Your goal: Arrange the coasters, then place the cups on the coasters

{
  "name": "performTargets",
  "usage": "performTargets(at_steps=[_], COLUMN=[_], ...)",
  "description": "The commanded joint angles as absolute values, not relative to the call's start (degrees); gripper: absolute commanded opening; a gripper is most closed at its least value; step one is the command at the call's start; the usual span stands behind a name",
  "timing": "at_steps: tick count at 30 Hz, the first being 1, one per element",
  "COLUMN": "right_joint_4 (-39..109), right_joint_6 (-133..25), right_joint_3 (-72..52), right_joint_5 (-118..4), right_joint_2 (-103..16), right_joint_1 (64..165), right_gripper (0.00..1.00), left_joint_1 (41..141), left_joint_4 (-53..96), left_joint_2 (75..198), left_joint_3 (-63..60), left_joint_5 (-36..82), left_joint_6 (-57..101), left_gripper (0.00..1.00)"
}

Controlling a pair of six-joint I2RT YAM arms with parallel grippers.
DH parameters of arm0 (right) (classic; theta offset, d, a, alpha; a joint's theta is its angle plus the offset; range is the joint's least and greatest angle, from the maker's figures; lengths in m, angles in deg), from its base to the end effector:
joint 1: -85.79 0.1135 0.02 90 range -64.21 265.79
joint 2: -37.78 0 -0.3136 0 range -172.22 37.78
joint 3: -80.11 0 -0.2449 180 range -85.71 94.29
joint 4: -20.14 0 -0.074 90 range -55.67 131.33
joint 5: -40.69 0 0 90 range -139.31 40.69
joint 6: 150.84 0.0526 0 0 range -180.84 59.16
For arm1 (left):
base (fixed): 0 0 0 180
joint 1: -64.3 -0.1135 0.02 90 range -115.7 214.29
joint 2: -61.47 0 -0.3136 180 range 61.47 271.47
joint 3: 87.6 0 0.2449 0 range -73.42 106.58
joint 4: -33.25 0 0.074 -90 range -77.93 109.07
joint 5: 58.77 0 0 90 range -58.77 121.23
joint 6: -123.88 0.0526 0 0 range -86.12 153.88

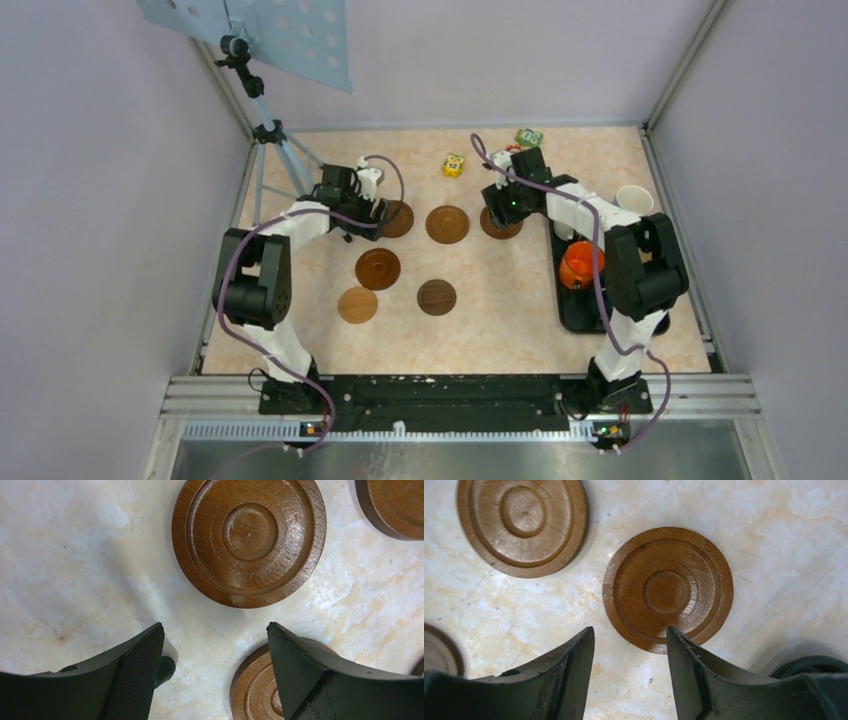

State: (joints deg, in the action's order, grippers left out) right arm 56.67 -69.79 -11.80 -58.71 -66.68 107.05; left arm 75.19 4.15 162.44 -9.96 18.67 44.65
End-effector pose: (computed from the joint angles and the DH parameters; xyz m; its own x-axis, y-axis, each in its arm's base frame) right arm 0.3783 0.1564 0.2477 -0.6643 -0.4232 -0.6161 -0.5597 0.8280 0.0348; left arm 0.3720 -0.0832 0.2250 -0.7058 0.3215 -0.6312 0.4545 0.8890 -0.0554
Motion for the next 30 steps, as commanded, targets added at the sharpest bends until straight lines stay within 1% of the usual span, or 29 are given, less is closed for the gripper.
performTargets(at_steps=[1, 6, 13, 17, 26, 30], right_joint_4=[55.47, 54.08, 50.11, 48.77, 50.45, 51.6], right_joint_6=[-70.25, -70.65, -68.46, -67.89, -67.92, -68.49], right_joint_3=[-12.89, -16.95, -22.04, -22.7, -20.28, -19.71], right_joint_5=[-64.46, -68.42, -69.91, -70.38, -70.66, -69.27], right_joint_2=[-60.57, -56.77, -55.59, -56.0, -59.31, -58.39], right_joint_1=[107.79, 112.08, 118.73, 121.24, 121.3, 120.79], right_gripper=[0.55, 0.55, 0.55, 0.55, 0.55, 0.54], left_joint_1=[73.08, 73.08, 73.13, 73.16, 73.17, 74.26], left_joint_4=[4.16, 1.4, -3.03, -3.03, -1.16, -0.44], left_joint_2=[158.91, 155.5, 154.71, 152.63, 151.25, 152.73], left_joint_3=[-9.95, -11.66, -13.88, -17.03, -22.76, -23.49], left_joint_5=[13.45, 5.74, 3.07, 2.66, 6.48, 7.58], left_joint_6=[49.95, 54.49, 58.31, 60.0, 61.52, 62.35], left_gripper=[0.82, 0.82, 0.82, 0.82, 0.82, 0.79])
